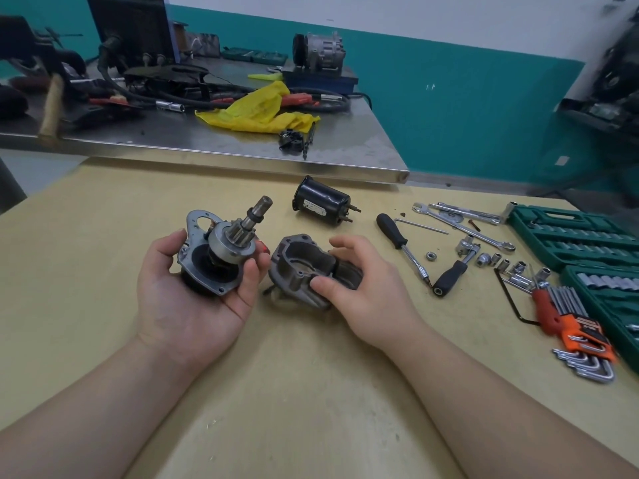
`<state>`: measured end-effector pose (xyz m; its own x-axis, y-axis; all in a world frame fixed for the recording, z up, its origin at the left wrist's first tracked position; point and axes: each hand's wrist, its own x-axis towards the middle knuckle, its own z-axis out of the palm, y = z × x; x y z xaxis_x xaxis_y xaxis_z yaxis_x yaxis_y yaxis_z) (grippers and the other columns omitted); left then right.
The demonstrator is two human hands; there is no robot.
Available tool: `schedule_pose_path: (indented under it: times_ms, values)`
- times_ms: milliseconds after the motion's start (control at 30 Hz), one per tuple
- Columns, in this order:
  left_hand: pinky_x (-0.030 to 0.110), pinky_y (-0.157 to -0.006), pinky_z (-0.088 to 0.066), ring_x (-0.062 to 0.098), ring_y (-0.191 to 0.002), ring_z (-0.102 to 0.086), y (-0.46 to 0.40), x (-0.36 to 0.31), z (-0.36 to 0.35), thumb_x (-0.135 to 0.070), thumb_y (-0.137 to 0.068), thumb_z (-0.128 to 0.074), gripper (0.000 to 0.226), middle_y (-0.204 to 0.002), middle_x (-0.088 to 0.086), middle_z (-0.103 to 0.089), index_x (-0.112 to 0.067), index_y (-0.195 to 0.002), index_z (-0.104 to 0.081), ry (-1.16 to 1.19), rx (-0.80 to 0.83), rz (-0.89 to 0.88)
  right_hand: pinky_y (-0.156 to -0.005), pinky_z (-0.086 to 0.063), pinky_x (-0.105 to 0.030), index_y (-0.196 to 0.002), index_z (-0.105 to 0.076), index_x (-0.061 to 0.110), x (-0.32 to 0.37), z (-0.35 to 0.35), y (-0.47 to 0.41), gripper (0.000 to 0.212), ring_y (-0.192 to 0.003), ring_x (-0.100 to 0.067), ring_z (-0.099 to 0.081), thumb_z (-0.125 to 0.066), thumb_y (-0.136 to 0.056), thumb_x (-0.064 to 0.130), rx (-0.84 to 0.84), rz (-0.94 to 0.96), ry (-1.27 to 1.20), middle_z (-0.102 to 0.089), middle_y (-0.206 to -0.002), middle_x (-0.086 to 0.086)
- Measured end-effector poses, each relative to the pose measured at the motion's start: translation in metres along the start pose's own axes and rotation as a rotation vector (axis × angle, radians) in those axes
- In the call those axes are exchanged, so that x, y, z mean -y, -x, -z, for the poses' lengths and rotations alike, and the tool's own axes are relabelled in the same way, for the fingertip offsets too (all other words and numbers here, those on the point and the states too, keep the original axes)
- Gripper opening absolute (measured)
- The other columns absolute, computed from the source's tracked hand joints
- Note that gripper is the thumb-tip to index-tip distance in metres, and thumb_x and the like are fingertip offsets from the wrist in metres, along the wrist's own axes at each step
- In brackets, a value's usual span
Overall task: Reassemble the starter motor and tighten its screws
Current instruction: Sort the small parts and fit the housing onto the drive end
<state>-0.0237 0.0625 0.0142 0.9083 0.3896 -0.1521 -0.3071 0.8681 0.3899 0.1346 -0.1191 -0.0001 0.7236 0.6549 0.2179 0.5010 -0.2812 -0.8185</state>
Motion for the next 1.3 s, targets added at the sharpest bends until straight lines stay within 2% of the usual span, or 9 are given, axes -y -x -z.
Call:
schedule_pose_path:
  times_ms: [133,333,433,567,667,833,1067,1167,1300]
  values:
    - [0.028,-0.073,-0.064,0.034,-0.096,-0.076,-0.001,-0.001,0.001,-0.046,-0.073,-0.073,0.064,-0.121,0.020,-0.072,0.001,-0.116,-0.081,-0.007,0.005,-0.010,-0.101,-0.057,-0.035,-0.118,-0.060,0.039,-0.004,0.002,-0.003,0.039,-0.111,-0.007,-0.073,-0.085,-0.092,0.023,-0.078,-0.024,-0.234,-0.078,-0.115,0.011]
    - [0.027,-0.074,-0.064,0.032,-0.095,-0.076,0.000,-0.001,0.002,-0.047,-0.076,-0.070,0.061,-0.119,0.017,-0.072,-0.001,-0.114,-0.082,-0.024,-0.008,-0.017,-0.068,-0.057,-0.019,-0.116,-0.064,0.032,-0.002,0.006,-0.008,0.025,-0.090,-0.008,-0.078,-0.079,-0.097,0.025,-0.207,-0.138,-0.535,-0.082,-0.106,0.007]
    - [0.030,-0.077,-0.065,0.034,-0.096,-0.075,0.000,0.002,0.000,-0.046,-0.076,-0.070,0.060,-0.120,0.021,-0.071,0.000,-0.114,-0.082,-0.049,-0.030,-0.038,-0.078,-0.059,-0.032,-0.119,-0.064,0.032,-0.001,0.009,-0.009,0.024,-0.093,-0.013,-0.079,-0.076,-0.098,0.034,-0.259,-0.170,-0.569,-0.082,-0.106,0.008]
    - [0.056,-0.086,-0.063,0.046,-0.106,-0.074,0.005,0.017,-0.004,-0.038,-0.077,-0.071,0.066,-0.136,0.026,-0.068,-0.002,-0.133,-0.071,-0.051,-0.037,-0.069,-0.083,-0.060,-0.031,-0.117,-0.065,0.031,-0.003,0.009,-0.008,0.025,-0.100,-0.009,-0.077,-0.079,-0.096,0.033,-0.329,-0.124,-0.536,-0.080,-0.108,0.010]
    - [0.065,-0.087,-0.060,0.053,-0.102,-0.074,0.014,0.029,-0.009,-0.032,-0.076,-0.071,0.060,-0.129,0.026,-0.072,-0.003,-0.128,-0.069,-0.065,0.021,-0.048,-0.091,-0.062,-0.031,-0.112,-0.066,0.037,-0.003,0.015,-0.009,0.029,-0.104,-0.006,-0.075,-0.085,-0.089,0.037,-0.457,-0.018,-0.390,-0.078,-0.108,0.013]
    - [0.062,-0.091,-0.059,0.046,-0.093,-0.074,0.021,0.034,-0.011,-0.033,-0.077,-0.070,0.046,-0.117,0.023,-0.073,0.001,-0.108,-0.078,-0.050,0.081,-0.018,-0.092,-0.062,-0.043,-0.105,-0.065,0.045,-0.015,0.043,-0.023,0.030,-0.100,-0.008,-0.074,-0.083,-0.081,0.046,-0.597,0.044,-0.128,-0.076,-0.102,0.015]
    - [0.053,-0.086,-0.062,0.040,-0.103,-0.074,0.011,0.019,-0.010,-0.037,-0.077,-0.069,0.068,-0.131,0.024,-0.066,-0.004,-0.137,-0.064,-0.040,0.018,-0.035,-0.097,-0.057,-0.042,-0.114,-0.066,0.034,-0.043,0.056,-0.036,0.035,-0.103,-0.012,-0.066,-0.085,-0.085,0.040,-0.567,-0.150,0.115,-0.069,-0.110,0.013]
    - [0.053,-0.086,-0.062,0.042,-0.104,-0.073,0.007,0.017,-0.007,-0.036,-0.077,-0.069,0.068,-0.131,0.024,-0.067,-0.003,-0.135,-0.065,-0.027,0.005,-0.044,-0.110,-0.047,-0.042,-0.132,-0.064,0.027,-0.035,0.058,-0.035,0.045,-0.125,-0.020,-0.057,-0.079,-0.092,0.041,-0.480,-0.193,0.272,-0.065,-0.127,0.007]
    - [0.055,-0.086,-0.062,0.045,-0.101,-0.073,0.004,0.016,-0.004,-0.031,-0.074,-0.073,0.064,-0.130,0.026,-0.067,-0.001,-0.131,-0.066,-0.013,-0.007,-0.056,-0.118,-0.035,-0.032,-0.135,-0.064,0.023,0.016,0.046,-0.008,0.043,-0.137,-0.013,-0.044,-0.069,-0.096,0.041,-0.353,0.200,0.388,-0.058,-0.140,0.008]
